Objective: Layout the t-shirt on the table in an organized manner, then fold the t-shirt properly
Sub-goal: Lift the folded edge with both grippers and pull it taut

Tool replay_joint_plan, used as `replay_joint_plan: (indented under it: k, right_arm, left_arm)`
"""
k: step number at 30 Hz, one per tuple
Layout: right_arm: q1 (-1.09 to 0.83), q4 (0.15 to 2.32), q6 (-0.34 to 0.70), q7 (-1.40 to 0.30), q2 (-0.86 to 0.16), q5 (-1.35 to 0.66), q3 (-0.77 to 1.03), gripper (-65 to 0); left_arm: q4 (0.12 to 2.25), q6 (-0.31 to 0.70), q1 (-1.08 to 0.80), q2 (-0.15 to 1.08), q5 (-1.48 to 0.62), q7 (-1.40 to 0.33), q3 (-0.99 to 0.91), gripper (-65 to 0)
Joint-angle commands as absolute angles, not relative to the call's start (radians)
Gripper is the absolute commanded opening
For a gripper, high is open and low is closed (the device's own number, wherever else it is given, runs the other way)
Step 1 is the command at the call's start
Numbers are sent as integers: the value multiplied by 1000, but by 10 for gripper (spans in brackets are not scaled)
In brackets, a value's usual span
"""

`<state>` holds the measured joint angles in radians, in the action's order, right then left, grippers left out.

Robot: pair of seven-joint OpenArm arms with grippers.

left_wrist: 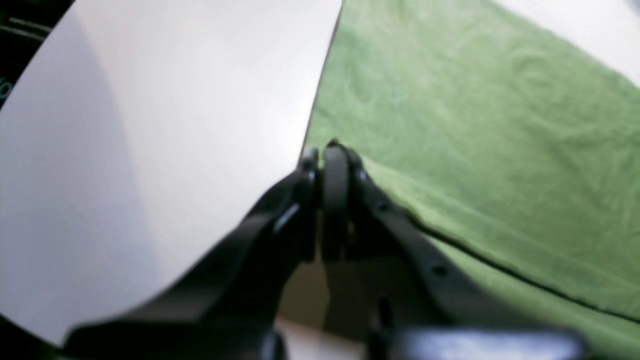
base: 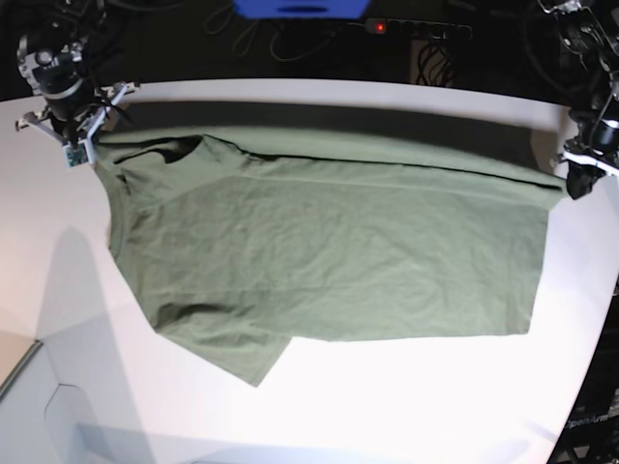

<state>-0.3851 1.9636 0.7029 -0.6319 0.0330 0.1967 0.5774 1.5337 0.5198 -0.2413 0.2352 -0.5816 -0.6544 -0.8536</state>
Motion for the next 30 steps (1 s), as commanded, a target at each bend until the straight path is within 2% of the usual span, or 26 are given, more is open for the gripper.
replay_joint_plan:
  k: [1, 6, 13, 21, 30]
  right_arm:
    - [-366, 1985, 698, -616, 22, 193, 581, -650]
    - [-282, 1983, 698, -618, 22, 223, 573, -650]
    - [-139, 1974, 698, -619, 27, 372, 567, -650]
    - [-177, 1972, 698, -619, 30, 374, 570, -650]
    - [-289, 1966, 698, -618, 76, 372, 570, -650]
  left_arm:
    - [1554, 518, -232, 257, -598, -628, -860, -648]
    - [1543, 507, -177, 282, -596, -642, -851, -648]
    - [1546, 507, -24, 295, -596, -828, -857, -648]
    - [1540, 507, 2, 294, -595, -862, -858, -648]
    - [1498, 516, -117, 294, -596, -855, -860, -648]
